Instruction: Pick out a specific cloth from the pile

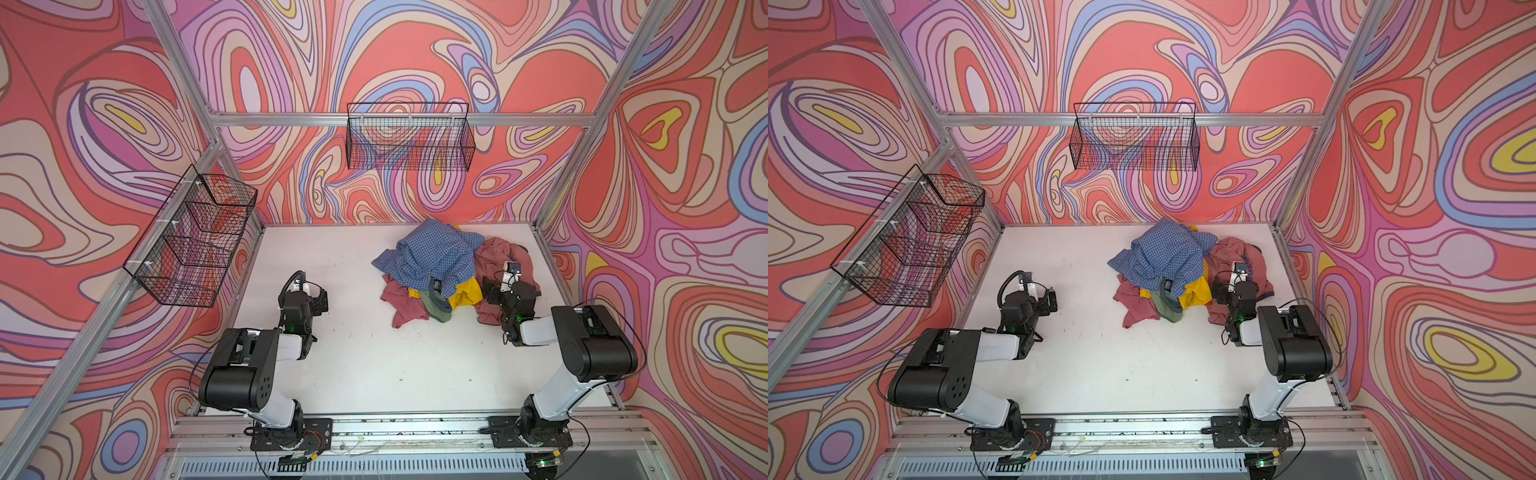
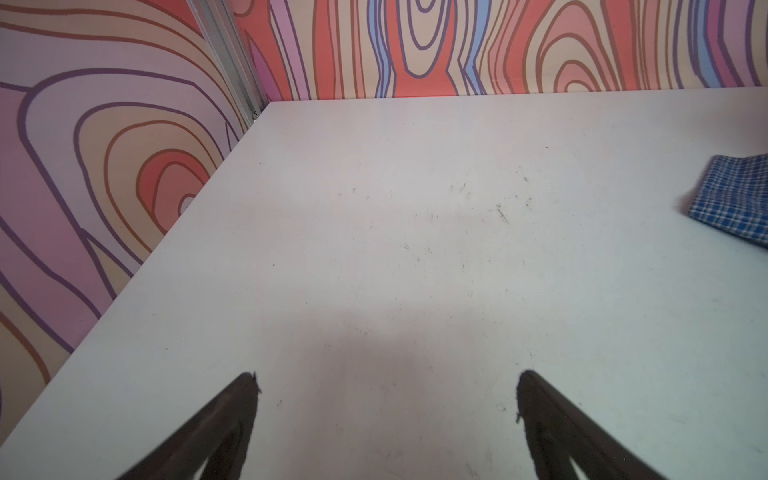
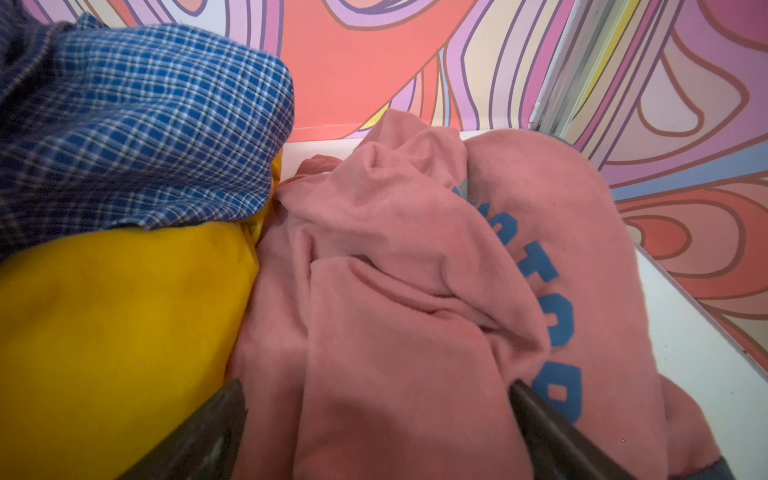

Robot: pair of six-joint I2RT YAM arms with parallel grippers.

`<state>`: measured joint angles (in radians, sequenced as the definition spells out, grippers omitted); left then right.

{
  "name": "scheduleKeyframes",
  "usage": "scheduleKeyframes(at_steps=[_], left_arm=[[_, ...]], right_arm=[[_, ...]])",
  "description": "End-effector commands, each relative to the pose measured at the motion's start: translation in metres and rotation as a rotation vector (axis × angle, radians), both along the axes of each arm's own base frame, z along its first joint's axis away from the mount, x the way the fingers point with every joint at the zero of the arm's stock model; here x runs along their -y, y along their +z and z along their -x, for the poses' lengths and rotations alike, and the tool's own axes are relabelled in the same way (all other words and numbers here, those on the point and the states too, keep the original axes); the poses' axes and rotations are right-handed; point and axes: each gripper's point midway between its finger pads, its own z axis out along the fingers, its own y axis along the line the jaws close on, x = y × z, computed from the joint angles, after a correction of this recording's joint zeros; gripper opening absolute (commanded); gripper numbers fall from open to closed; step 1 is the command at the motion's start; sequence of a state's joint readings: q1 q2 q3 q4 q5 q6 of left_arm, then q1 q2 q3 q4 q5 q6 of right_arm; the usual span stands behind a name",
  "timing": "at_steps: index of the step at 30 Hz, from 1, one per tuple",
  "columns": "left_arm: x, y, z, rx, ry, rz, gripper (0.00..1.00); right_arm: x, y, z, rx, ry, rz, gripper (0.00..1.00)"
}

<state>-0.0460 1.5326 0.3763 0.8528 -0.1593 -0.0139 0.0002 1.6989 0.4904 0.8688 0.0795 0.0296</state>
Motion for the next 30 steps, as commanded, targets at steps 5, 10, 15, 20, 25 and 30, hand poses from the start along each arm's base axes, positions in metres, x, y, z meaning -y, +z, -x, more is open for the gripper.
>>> scheduleKeyframes(at_steps=[5, 10, 15, 20, 25, 30], left_arm=[[-0.003, 0.048, -0.015, -0.21, 0.093, 0.098, 1.0], [0.04, 0.065, -0.024, -0.185, -0.061, 0.301, 1.0], [0.073, 0.078, -0.025, -0.168, -0.12, 0.332, 1.0], [0.099, 0.076, -0.018, -0.193, -0.177, 0.313, 1.0], [0.097, 0.061, -0.015, -0.217, -0.16, 0.306, 1.0], [0.095, 0.057, -0.01, -0.223, -0.151, 0.305, 1.0]], right_arm=[[0.02, 0.049, -0.008, -0.188, -0.182, -0.152, 0.97], [0.003, 0.089, -0.004, -0.144, -0.154, -0.346, 0.94], [-0.004, 0.099, 0.01, -0.155, -0.153, -0.503, 0.92], [0.008, 0.077, 0.031, -0.241, -0.213, -0.622, 0.89], [0.027, 0.041, 0.057, -0.35, -0.355, -0.716, 0.84], [0.03, 0.023, 0.075, -0.437, -0.422, -0.714, 0.79]])
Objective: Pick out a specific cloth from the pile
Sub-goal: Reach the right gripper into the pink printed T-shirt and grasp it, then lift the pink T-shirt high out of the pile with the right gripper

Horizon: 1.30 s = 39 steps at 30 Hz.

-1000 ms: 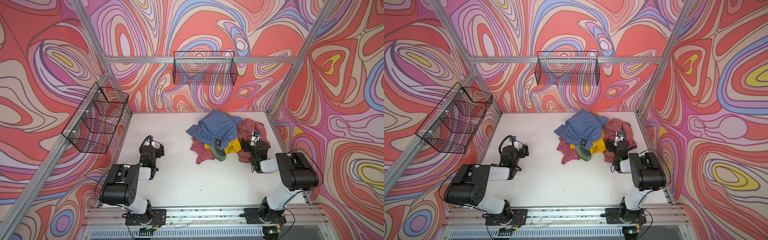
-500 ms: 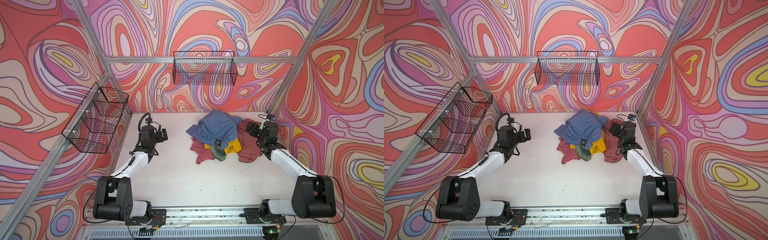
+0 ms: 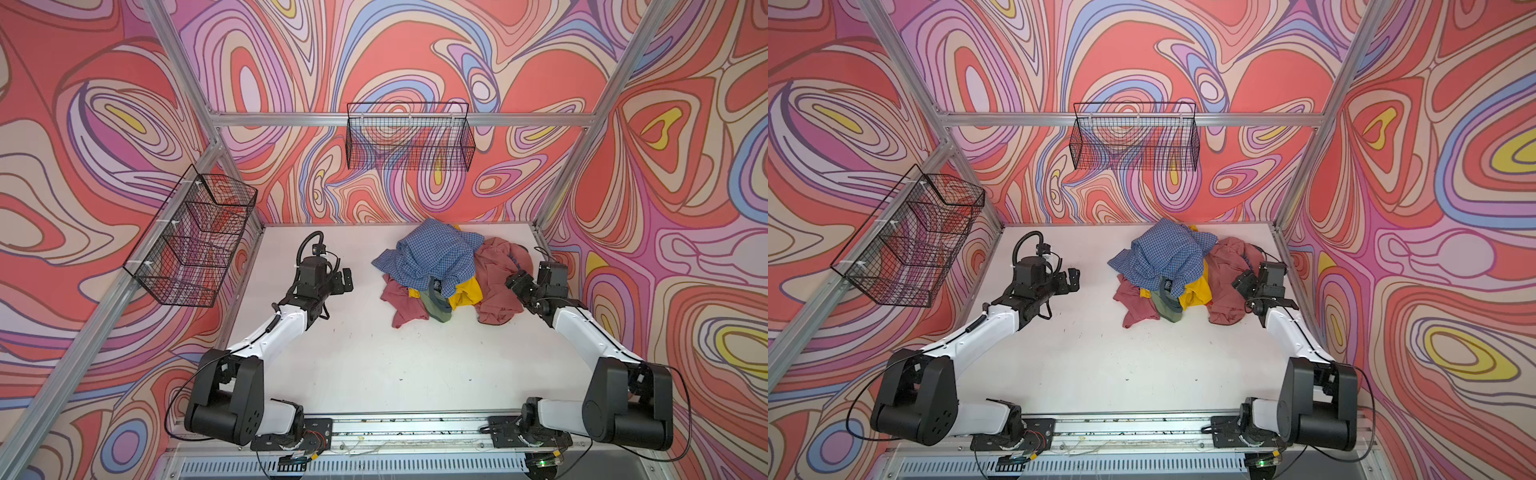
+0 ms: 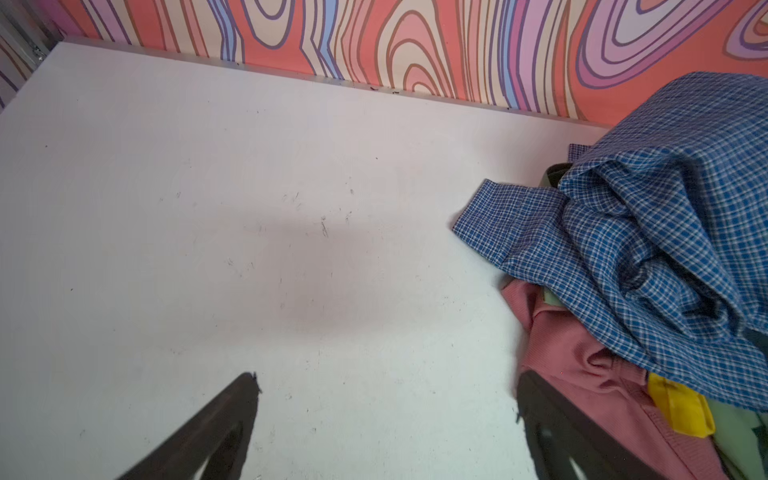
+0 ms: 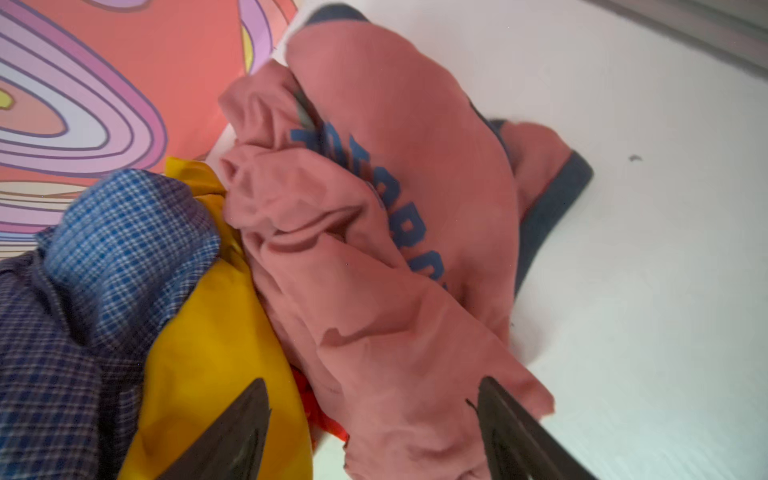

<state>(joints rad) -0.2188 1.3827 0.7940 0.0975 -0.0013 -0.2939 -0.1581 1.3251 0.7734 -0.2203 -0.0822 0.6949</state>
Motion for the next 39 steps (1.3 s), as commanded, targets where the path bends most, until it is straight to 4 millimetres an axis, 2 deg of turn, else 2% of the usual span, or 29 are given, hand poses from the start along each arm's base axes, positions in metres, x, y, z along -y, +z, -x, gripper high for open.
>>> scheduleKeyframes(at_steps=[1, 5, 10, 18, 20, 25, 30, 34, 39], left_arm=[[-0.005, -0.011, 0.006, -0.031, 0.028, 0.003, 1.0], [-0.004, -0.012, 0.007, -0.029, 0.033, 0.021, 1.0], [-0.001, -0.015, 0.006, -0.038, 0.028, 0.036, 1.0], [0.001, -0.019, 0.01, -0.052, 0.03, 0.066, 1.0], [0.001, -0.02, 0.011, -0.057, 0.032, 0.07, 1.0], [0.0, -0.021, 0.012, -0.059, 0.037, 0.068, 1.0], [0.0, -0.022, 0.014, -0.066, 0.034, 0.07, 1.0], [0.002, -0.024, 0.014, -0.074, 0.026, 0.075, 1.0], [0.003, -0.025, 0.015, -0.077, 0.022, 0.078, 1.0]], right_arm=[[0.001, -0.016, 0.02, -0.102, -0.043, -0.03, 0.78], [0.002, -0.027, 0.027, -0.164, -0.056, -0.032, 0.73], [-0.013, -0.039, 0.022, -0.194, 0.013, -0.086, 0.66], [-0.016, -0.052, 0.016, -0.231, 0.027, -0.071, 0.6], [-0.022, -0.055, 0.01, -0.238, 0.051, -0.073, 0.53], [-0.041, -0.055, -0.004, -0.259, 0.107, -0.009, 0.26], [-0.054, -0.042, -0.012, -0.236, 0.114, 0.053, 0.01], [-0.056, -0.019, -0.015, -0.18, 0.101, 0.086, 0.0], [-0.058, 0.024, -0.023, -0.068, 0.119, 0.112, 0.0]])
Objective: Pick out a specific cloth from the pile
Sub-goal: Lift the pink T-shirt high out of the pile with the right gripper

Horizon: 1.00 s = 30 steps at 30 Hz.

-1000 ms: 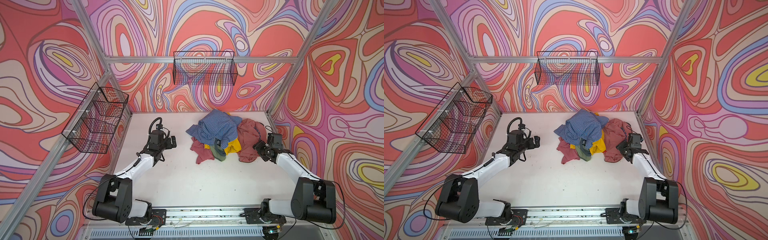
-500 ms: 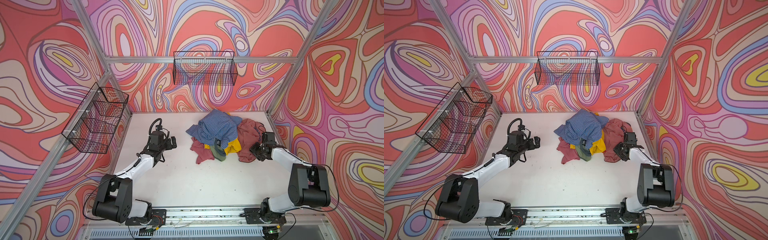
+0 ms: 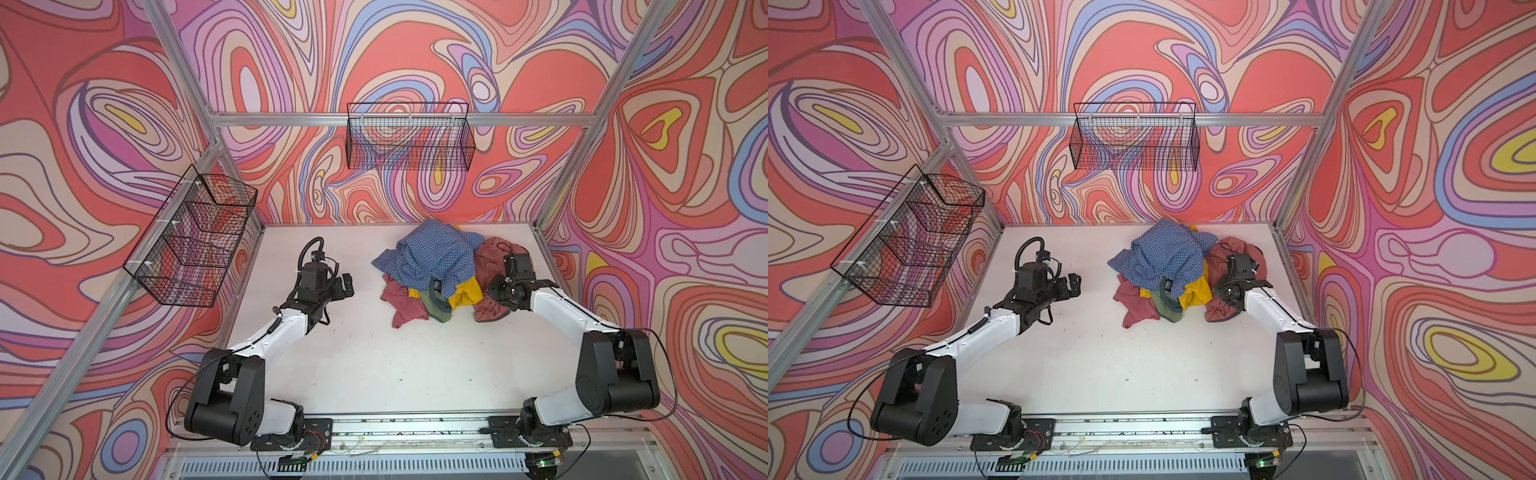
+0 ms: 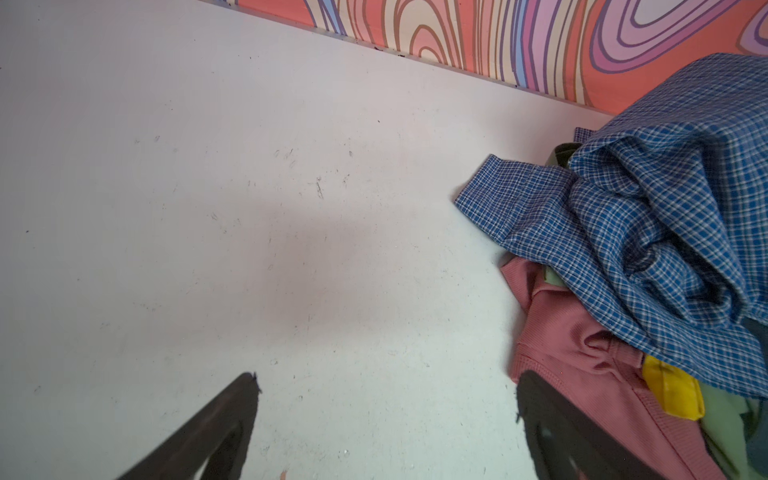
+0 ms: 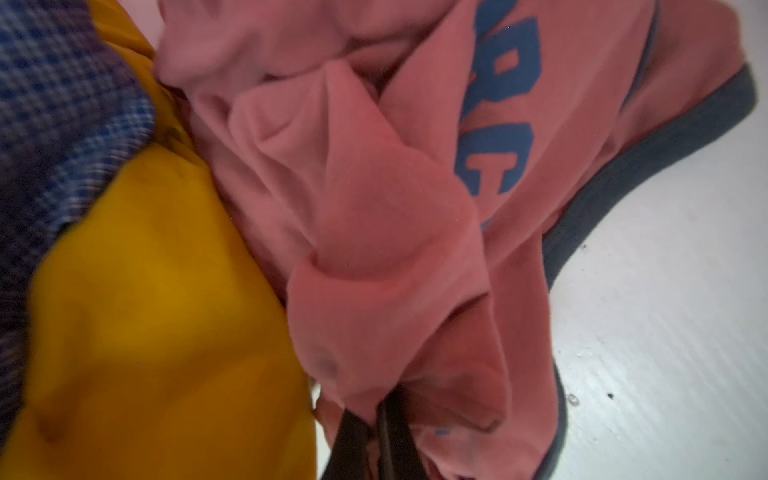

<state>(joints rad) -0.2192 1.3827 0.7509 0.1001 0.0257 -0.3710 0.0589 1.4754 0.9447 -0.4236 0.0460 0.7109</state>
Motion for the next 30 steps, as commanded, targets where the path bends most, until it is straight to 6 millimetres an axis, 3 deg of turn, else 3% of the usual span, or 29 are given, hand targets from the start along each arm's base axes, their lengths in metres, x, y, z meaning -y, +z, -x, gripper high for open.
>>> scheduleKeyframes(at_steps=[1, 12, 22, 30], left_arm=[[0.0, -0.007, 0.004, -0.022, 0.002, 0.009, 1.0], [0.002, -0.007, 0.003, -0.024, -0.002, 0.027, 1.0], [0.012, -0.009, 0.002, -0.038, -0.03, 0.044, 1.0], [0.017, -0.008, 0.001, -0.038, -0.043, 0.041, 1.0]], right_arm=[[-0.001, 0.052, -0.017, 0.146, 0.02, 0.032, 0.0], [-0.017, 0.147, -0.04, 0.387, 0.133, 0.046, 0.0], [-0.043, 0.249, -0.057, 0.63, 0.246, 0.033, 0.0], [-0.049, 0.308, -0.062, 0.778, 0.268, 0.025, 0.0]])
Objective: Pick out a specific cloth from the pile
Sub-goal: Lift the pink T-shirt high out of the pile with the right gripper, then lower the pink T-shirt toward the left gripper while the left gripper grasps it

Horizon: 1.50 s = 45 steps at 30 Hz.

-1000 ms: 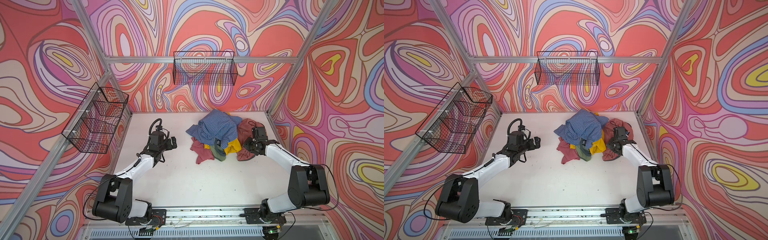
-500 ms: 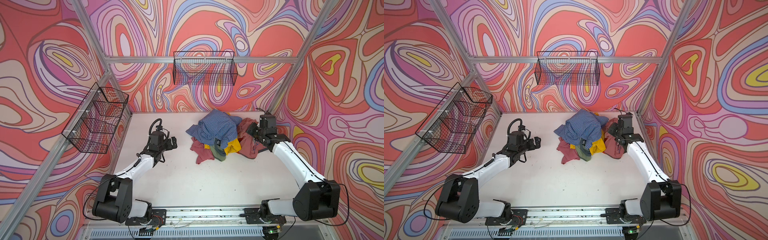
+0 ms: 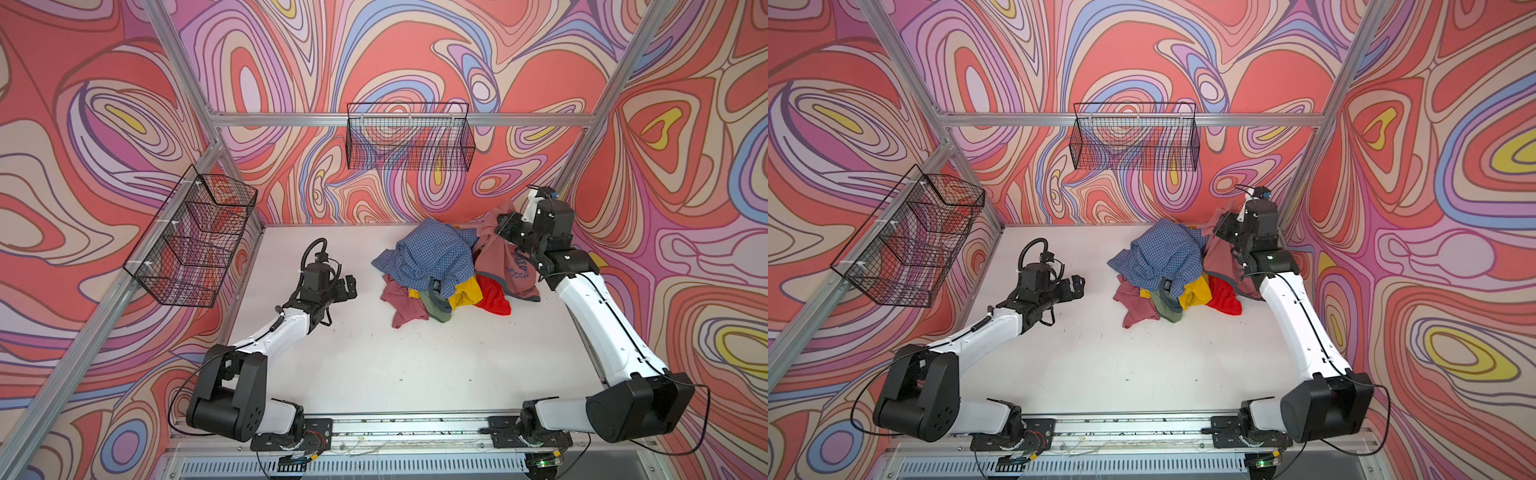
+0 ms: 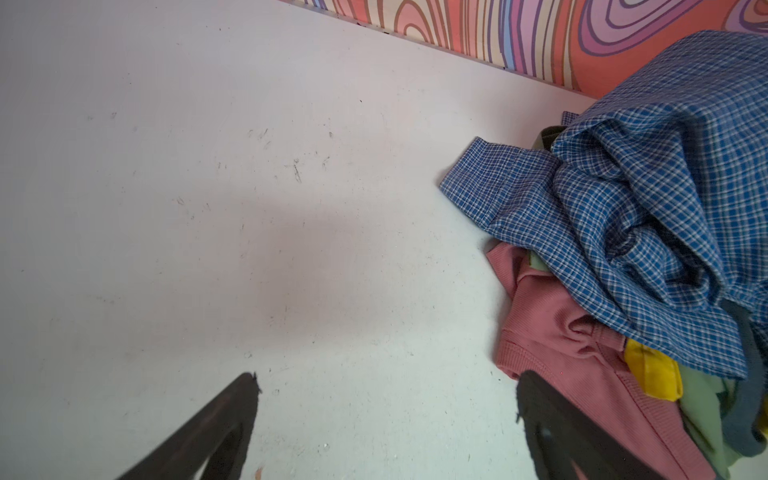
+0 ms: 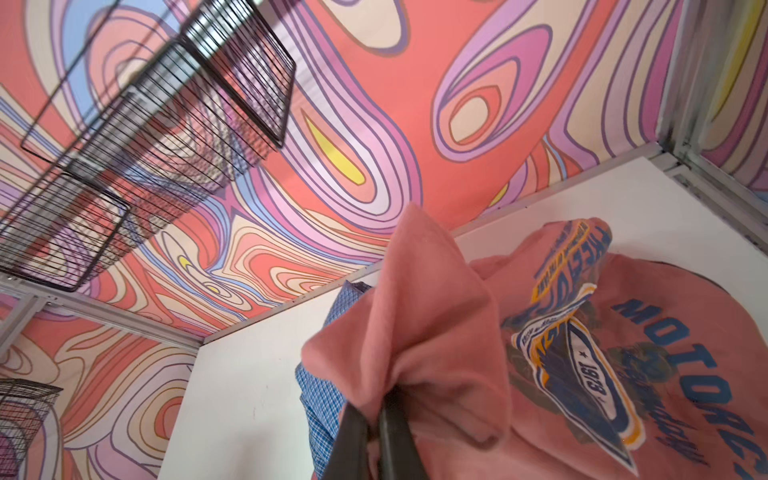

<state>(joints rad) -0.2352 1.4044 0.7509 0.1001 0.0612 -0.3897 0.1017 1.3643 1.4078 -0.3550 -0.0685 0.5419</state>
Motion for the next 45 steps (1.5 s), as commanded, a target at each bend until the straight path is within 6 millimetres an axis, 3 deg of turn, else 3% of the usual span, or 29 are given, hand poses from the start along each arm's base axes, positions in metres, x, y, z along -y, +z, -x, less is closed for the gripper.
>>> scheduleKeyframes(at_steps=[1, 8, 20, 29, 35, 39, 42, 45], left_arm=[[0.005, 0.0, -0.002, -0.008, -0.013, 0.011, 1.0], [0.01, 0.003, -0.005, -0.004, -0.024, 0.015, 1.0], [0.021, 0.004, -0.007, -0.003, -0.05, 0.017, 1.0], [0.024, 0.004, -0.006, -0.003, -0.056, 0.015, 1.0], [0.025, 0.006, -0.006, 0.002, -0.057, 0.018, 1.0], [0.029, 0.012, -0.005, 0.018, -0.065, 0.026, 1.0], [0.039, 0.026, -0.004, 0.055, -0.089, 0.032, 1.0], [0.045, 0.038, -0.002, 0.088, -0.107, 0.034, 1.0]], right_arm=[[-0.007, 0.051, -0.003, 0.144, 0.035, 0.002, 0.0], [-0.028, 0.09, -0.011, 0.219, 0.146, -0.027, 0.0], [-0.048, 0.189, -0.008, 0.41, 0.268, -0.094, 0.0], [-0.047, 0.248, 0.003, 0.567, 0.269, -0.172, 0.0], [-0.073, 0.256, 0.001, 0.591, 0.416, -0.34, 0.0], [-0.122, 0.247, -0.004, 0.556, 0.555, -0.402, 0.0], [-0.168, 0.217, -0.018, 0.461, 0.639, -0.389, 0.0], [-0.196, 0.174, -0.033, 0.352, 0.638, -0.372, 0.0]])
